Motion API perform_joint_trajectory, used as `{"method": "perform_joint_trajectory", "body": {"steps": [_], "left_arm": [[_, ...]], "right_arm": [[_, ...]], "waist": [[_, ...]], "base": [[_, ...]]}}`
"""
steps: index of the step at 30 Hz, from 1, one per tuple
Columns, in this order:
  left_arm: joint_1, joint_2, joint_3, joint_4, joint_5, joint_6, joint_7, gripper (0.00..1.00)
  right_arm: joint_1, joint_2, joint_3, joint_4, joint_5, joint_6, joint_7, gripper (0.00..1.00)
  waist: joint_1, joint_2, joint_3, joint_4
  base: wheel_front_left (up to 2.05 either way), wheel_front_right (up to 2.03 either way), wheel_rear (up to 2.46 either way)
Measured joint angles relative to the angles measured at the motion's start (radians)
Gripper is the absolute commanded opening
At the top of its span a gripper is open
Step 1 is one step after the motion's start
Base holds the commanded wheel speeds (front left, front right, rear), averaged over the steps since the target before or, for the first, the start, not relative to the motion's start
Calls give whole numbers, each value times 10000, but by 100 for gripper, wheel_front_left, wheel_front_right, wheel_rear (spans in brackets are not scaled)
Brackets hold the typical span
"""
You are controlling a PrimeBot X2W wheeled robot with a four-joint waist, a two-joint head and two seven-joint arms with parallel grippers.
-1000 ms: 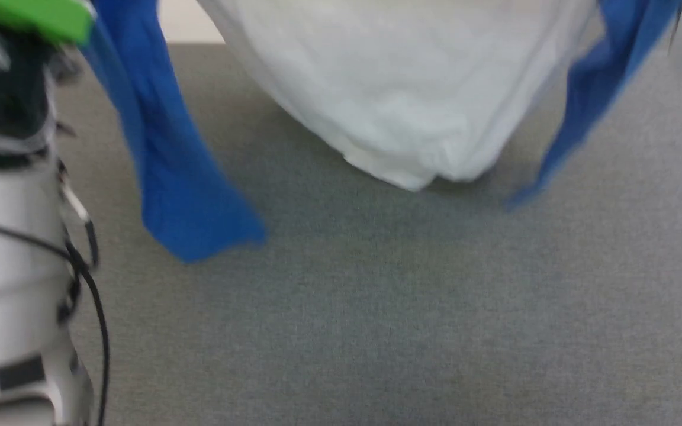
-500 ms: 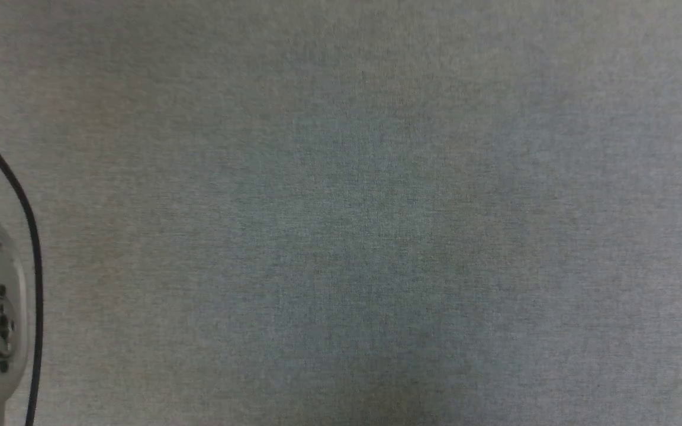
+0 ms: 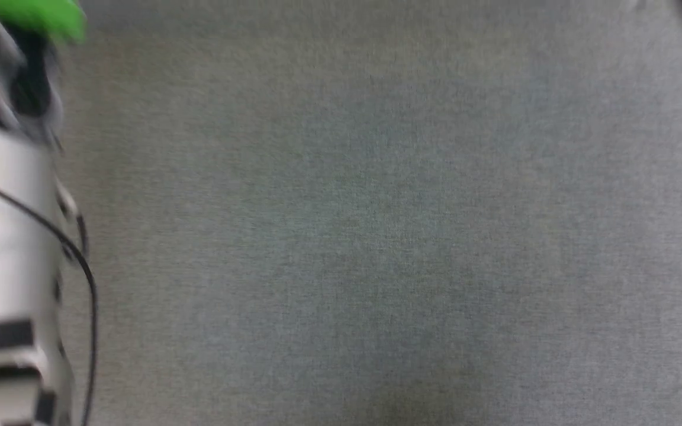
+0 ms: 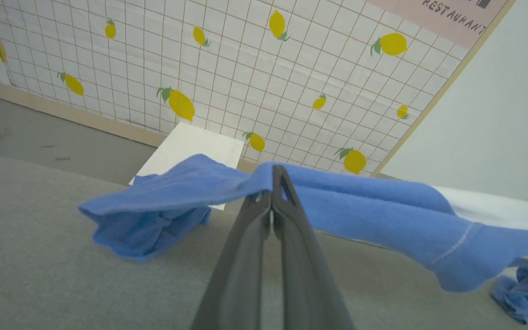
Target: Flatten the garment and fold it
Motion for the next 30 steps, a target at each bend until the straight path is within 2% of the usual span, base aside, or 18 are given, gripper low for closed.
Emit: {"method": "perform_joint_trajectory", "body": {"steps": [4,9,13,18,23,30], "left_arm": [[1892,-10,-282,-44,-33,-196,405,0],[4598,-123,-539,-802,-153,-153,807,0],[6574,-353,-573,-1661,-328,199,1072,0],[8731,-531,-546,-2769,-621,654,1409,0],[10241,-571,-665,-3720,-616,1225,1716,0],[11467,-616,-972,-4508,-564,1611,2343,0]], "right_arm": [[1995,-69,-82,-422,849,0,374,0],[4839,-73,-535,-1801,1455,2,786,0],[7132,167,-1162,-3041,1519,2,1074,0],[9721,1003,-2050,-4416,1409,2,1371,0],[11616,1883,-2840,-5292,1058,2,1824,0],[13299,2286,-3601,-5939,886,25,2775,0]], "waist": [[-2,0,-674,104],[-3,0,-1637,205],[-3,0,-2357,270],[-3,0,-3204,358],[-3,0,-3842,452],[-3,0,-4184,645]], "base": [[0,0,0],[0,0,0],[0,0,0],[0,0,0],[0,0,0],[0,0,0]]}}
